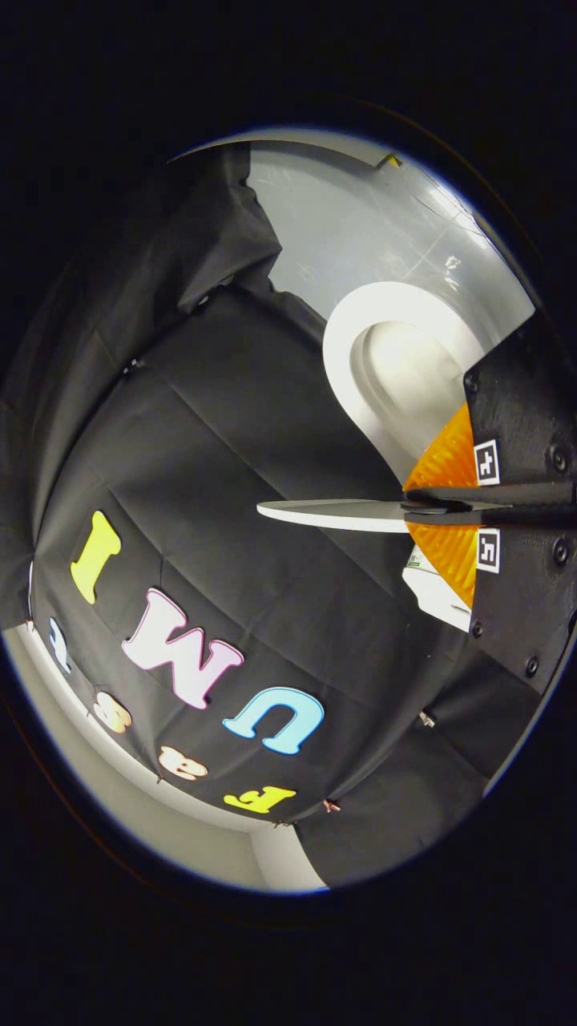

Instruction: Open the toilet lid.

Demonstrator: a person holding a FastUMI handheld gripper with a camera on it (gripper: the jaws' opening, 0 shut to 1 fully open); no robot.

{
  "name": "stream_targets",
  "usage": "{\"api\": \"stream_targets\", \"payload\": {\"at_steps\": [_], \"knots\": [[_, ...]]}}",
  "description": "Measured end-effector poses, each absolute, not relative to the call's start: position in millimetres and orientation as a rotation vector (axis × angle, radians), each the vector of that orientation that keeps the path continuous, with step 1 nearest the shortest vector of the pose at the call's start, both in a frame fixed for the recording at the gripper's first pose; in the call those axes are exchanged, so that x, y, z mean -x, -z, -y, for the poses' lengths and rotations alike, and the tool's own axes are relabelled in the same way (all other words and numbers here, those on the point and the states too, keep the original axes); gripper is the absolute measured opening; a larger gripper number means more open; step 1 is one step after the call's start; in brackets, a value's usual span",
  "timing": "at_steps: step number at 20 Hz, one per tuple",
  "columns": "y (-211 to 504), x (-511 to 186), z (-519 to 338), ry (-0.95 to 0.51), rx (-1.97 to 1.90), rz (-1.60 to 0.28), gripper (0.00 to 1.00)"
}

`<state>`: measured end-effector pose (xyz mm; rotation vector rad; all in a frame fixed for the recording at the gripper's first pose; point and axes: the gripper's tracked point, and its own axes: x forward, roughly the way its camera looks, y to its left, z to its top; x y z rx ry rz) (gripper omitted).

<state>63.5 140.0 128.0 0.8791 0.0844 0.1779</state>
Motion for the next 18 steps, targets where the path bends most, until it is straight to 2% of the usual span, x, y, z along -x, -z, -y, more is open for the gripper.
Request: {"api": "stream_targets", "payload": {"at_steps": [18], "knots": [[-192,-55,-221,-0.203,-0.698,-0.066,0.05]]}}
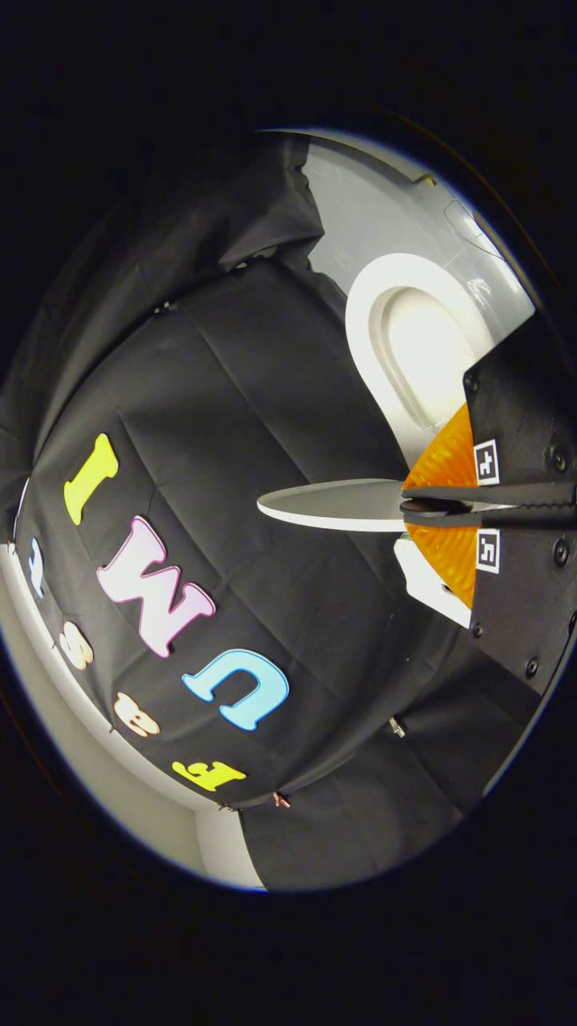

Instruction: Open the toilet lid.

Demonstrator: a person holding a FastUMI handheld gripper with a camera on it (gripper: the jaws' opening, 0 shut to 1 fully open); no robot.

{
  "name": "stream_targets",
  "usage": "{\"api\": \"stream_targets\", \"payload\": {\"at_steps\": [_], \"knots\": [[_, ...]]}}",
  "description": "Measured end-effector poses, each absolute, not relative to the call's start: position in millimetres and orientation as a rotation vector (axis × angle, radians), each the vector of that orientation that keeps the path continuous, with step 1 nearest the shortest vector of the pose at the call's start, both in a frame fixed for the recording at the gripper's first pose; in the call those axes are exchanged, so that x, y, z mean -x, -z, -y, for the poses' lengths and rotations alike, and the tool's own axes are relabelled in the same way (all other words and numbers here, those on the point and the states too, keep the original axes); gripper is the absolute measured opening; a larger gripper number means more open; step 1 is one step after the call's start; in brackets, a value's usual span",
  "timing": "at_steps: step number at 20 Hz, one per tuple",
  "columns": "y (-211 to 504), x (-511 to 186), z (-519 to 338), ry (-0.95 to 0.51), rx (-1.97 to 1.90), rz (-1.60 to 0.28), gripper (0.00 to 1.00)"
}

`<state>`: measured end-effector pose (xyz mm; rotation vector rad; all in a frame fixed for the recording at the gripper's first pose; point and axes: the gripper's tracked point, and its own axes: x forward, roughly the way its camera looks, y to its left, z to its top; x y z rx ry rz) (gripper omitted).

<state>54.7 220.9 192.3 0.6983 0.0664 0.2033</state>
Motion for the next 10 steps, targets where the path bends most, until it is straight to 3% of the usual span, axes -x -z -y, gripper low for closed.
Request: {"api": "stream_targets", "payload": {"at_steps": [10], "knots": [[-219,-50,-276,-0.215,-0.581,-0.050,0.05]]}}
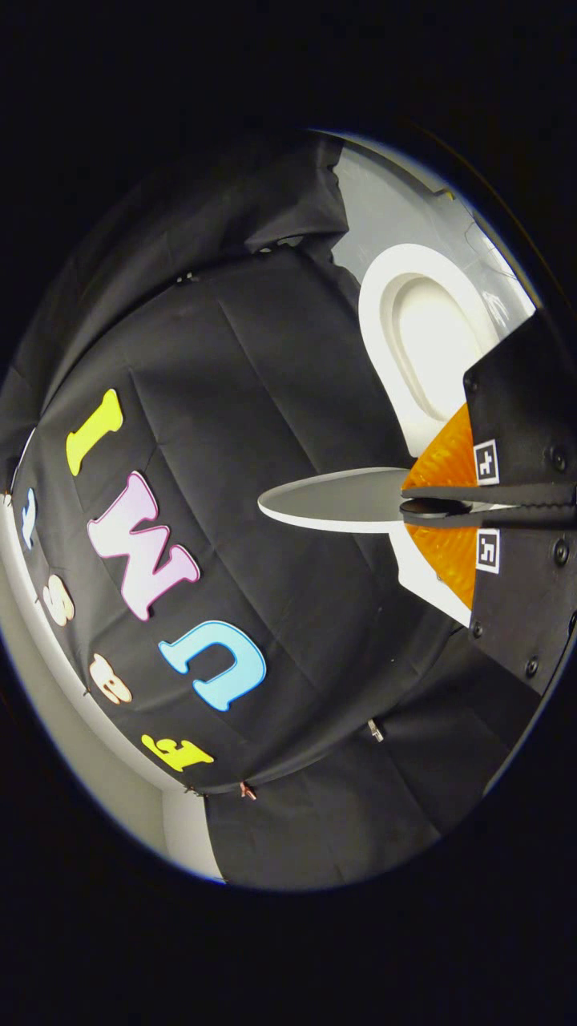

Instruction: Open the toilet lid.

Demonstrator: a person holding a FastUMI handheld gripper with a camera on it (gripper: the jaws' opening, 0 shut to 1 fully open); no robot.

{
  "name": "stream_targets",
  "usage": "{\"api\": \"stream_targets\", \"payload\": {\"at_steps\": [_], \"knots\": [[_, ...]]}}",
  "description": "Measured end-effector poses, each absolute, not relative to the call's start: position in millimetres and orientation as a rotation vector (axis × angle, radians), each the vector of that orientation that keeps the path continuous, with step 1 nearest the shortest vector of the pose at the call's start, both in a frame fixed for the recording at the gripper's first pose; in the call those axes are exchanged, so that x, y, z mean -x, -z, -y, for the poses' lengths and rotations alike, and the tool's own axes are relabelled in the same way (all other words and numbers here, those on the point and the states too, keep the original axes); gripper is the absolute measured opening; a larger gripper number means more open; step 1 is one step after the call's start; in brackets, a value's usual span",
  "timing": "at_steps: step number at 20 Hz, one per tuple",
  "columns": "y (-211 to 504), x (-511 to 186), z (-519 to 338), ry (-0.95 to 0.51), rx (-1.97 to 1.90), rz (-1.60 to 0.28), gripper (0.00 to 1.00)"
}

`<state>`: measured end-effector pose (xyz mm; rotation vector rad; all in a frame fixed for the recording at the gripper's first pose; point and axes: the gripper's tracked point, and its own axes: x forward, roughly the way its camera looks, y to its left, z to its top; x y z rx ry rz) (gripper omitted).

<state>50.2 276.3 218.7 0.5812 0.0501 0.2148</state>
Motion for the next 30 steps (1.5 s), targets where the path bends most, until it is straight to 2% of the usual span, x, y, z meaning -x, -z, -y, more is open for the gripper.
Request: {"api": "stream_targets", "payload": {"at_steps": [21,30], "knots": [[-242,-46,-384,-0.203,-0.287,-0.005,0.05],[-244,-49,-409,-0.134,-0.182,0.012,0.06]]}}
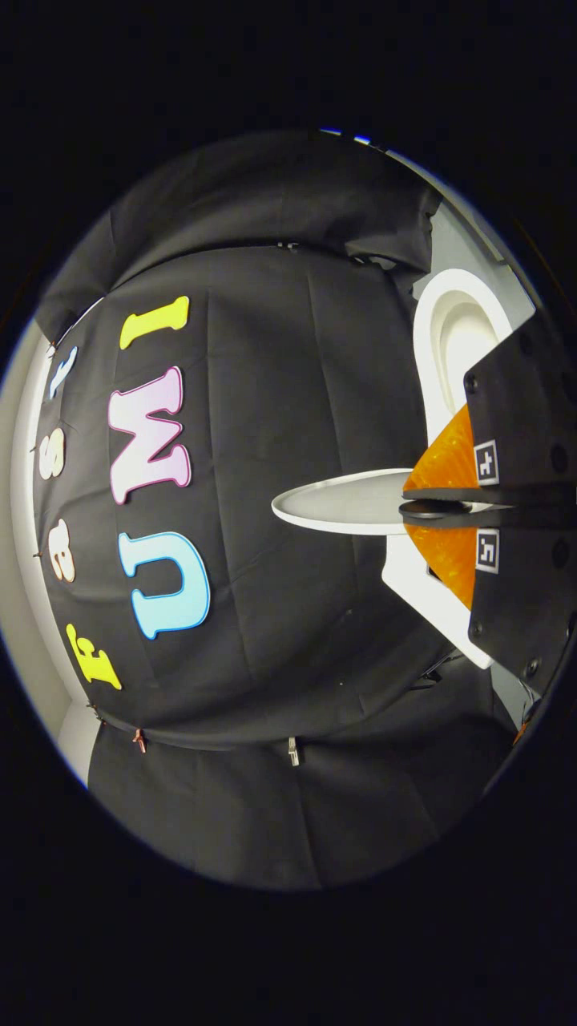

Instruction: Open the toilet lid.

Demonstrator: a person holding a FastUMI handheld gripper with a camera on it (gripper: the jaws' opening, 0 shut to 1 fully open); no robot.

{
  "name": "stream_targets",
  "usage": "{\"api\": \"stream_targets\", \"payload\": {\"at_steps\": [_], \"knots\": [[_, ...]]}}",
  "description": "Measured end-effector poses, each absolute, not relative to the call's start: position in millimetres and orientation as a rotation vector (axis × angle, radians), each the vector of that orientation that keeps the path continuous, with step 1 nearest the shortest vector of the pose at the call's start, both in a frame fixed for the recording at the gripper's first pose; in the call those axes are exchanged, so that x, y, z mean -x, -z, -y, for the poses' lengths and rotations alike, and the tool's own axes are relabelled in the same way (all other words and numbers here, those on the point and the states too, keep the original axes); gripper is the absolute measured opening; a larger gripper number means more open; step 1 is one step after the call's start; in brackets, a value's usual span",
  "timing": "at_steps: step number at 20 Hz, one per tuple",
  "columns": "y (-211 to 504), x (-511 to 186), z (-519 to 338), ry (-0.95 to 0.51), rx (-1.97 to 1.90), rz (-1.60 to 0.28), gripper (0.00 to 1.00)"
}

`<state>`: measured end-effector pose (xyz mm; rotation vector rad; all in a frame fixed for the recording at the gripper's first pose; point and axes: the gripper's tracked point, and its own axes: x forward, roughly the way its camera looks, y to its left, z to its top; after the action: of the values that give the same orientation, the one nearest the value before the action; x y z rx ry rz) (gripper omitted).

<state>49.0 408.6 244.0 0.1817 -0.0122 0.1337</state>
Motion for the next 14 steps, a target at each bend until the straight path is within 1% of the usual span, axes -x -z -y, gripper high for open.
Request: {"api": "stream_targets", "payload": {"at_steps": [8,14], "knots": [[-242,-50,-428,-0.081,-0.103,0.030,0.05],[-240,-50,-446,-0.069,-0.037,0.046,0.06]]}}
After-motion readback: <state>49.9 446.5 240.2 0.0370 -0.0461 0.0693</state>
